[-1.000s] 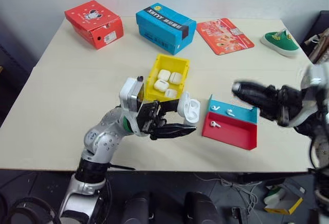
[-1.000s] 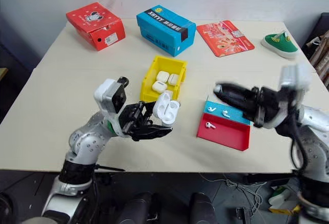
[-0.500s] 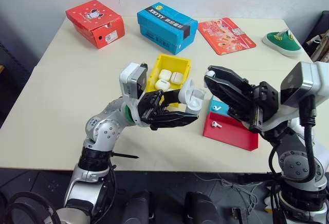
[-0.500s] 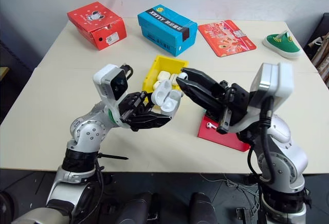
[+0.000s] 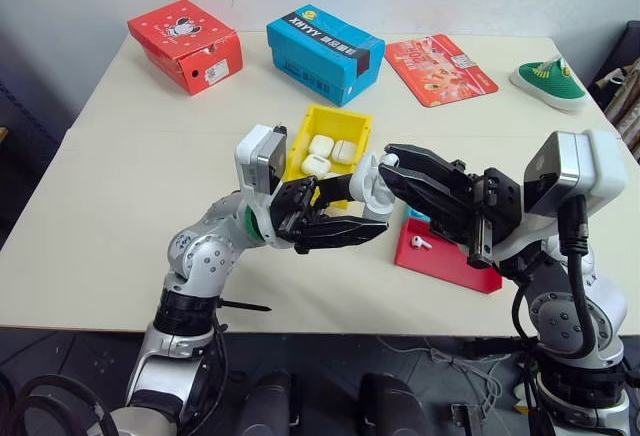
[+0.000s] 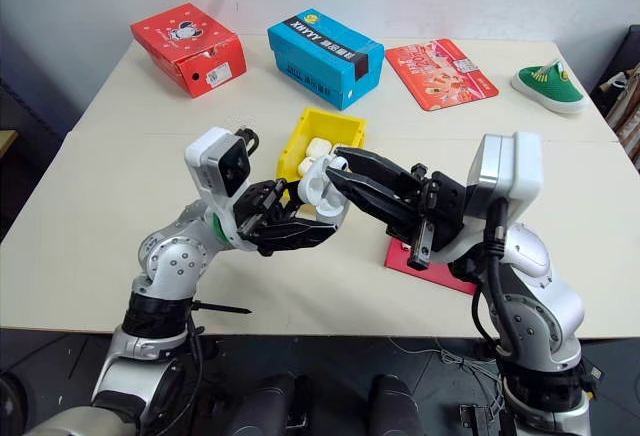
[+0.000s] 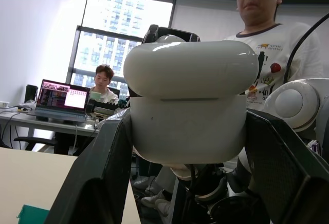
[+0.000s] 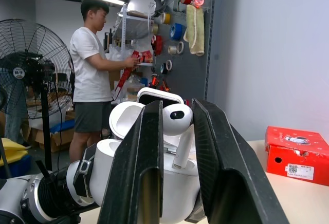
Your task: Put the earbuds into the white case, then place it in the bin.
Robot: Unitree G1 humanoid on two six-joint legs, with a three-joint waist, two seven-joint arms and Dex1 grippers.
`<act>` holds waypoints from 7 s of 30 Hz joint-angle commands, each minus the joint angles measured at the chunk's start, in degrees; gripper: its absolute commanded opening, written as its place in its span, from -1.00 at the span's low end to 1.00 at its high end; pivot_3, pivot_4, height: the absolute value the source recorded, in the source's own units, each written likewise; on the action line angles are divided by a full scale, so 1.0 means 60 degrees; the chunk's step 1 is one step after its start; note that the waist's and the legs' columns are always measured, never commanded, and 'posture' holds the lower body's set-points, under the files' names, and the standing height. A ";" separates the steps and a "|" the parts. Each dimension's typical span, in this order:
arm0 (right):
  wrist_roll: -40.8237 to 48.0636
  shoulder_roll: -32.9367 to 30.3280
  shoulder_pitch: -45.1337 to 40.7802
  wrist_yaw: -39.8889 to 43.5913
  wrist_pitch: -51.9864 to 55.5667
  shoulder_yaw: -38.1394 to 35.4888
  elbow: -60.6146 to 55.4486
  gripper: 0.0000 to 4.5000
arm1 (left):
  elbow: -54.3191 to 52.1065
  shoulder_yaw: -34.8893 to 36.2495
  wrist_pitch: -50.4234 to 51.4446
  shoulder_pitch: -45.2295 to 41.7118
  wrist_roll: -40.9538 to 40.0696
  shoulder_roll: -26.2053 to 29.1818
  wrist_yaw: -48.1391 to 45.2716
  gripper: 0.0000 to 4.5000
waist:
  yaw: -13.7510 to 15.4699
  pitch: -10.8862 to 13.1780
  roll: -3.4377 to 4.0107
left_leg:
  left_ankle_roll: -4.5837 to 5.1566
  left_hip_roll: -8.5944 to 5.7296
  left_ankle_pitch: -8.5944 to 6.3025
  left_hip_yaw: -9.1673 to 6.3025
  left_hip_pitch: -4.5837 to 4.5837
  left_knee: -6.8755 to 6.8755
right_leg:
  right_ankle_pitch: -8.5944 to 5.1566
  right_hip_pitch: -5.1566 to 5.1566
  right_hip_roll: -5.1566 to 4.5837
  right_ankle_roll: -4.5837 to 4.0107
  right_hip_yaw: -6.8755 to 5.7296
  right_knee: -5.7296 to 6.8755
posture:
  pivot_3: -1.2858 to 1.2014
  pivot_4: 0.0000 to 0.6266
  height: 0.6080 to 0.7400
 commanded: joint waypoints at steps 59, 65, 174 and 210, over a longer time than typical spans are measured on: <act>-0.7408 -0.5130 -0.2993 0.3451 0.0861 0.2711 0.7086 0.18 | -0.1386 0.0402 -0.1573 0.2274 0.1074 0.0984 0.0584 0.24 | -0.0126 0.0008 0.0066 | 0.0004 0.0001 -0.0018 0.0027 -0.0007 -0.0018 | 0.0007 -0.0003 -0.0013 0.0009 0.0001 -0.0080 | 0.03 -0.52 1.00; -0.8125 -0.4550 -0.3804 0.3456 0.0661 0.3166 0.8306 0.18 | -0.1586 0.0356 -0.1541 0.2405 0.1085 0.0966 0.0728 0.24 | -0.0195 0.0008 0.0065 | 0.0006 0.0001 -0.0017 0.0027 -0.0007 -0.0017 | 0.0008 -0.0001 -0.0009 0.0010 -0.0004 -0.0064 | 0.03 -0.52 1.00; 0.3995 -0.0758 -0.1001 -0.1590 0.5036 -0.0878 0.1597 -0.80 | 0.0109 0.0224 -0.2856 0.0140 0.1834 -0.1540 0.1933 0.24 | -0.0197 0.0011 0.0062 | 0.0030 -0.0003 -0.0027 0.0021 -0.0014 -0.0013 | 0.0009 -0.0008 -0.0006 0.0011 0.0011 -0.0042 | 0.03 -0.52 1.00; -0.2477 -0.3348 -0.2001 0.0621 0.2824 0.1997 0.0775 -0.99 | 0.0282 -0.1925 -0.3612 0.0169 0.6555 0.1166 0.1900 0.24 | 0.0023 0.0019 0.0048 | 0.0032 -0.0002 -0.0049 0.0031 -0.0029 -0.0022 | 0.0013 -0.0017 -0.0013 0.0018 -0.0007 -0.0089 | 0.03 -0.52 1.00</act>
